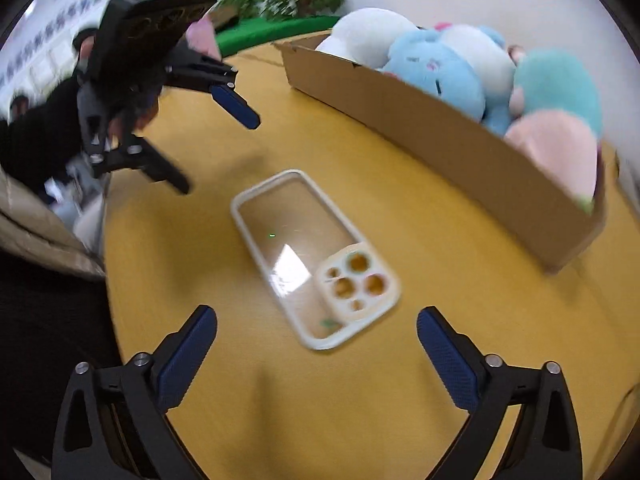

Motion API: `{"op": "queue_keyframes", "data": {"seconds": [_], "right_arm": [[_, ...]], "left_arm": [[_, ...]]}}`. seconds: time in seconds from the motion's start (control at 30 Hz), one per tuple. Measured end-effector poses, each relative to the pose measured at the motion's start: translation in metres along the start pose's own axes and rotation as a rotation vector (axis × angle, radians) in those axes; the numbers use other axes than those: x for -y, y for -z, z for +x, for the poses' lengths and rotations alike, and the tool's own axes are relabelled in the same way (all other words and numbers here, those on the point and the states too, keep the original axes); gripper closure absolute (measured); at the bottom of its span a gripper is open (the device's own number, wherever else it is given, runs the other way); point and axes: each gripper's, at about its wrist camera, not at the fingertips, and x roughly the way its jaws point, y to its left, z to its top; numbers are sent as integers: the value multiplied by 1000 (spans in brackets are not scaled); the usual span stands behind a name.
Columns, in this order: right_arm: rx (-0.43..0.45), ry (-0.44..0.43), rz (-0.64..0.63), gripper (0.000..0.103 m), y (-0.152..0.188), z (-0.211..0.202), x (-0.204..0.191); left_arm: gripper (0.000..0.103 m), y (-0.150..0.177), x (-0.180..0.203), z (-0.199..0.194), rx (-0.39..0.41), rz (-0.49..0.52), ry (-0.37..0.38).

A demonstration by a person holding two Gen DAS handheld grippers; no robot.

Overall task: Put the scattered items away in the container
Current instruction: 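Position both tools around the phone case edges, then close the right tool on the phone case and lift it over the box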

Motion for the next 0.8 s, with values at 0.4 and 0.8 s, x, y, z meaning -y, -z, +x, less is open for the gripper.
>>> {"op": "queue_keyframes", "data": {"seconds": [0.4, 0.8], "right_arm": [[-93, -198, -266, 1, -8, 12, 29], [-144, -198, -319, 21, 10, 28, 46]], "left_arm": [[15, -46, -15, 48, -125, 194, 62], [25, -48, -17, 71, -127, 207, 86]]}}
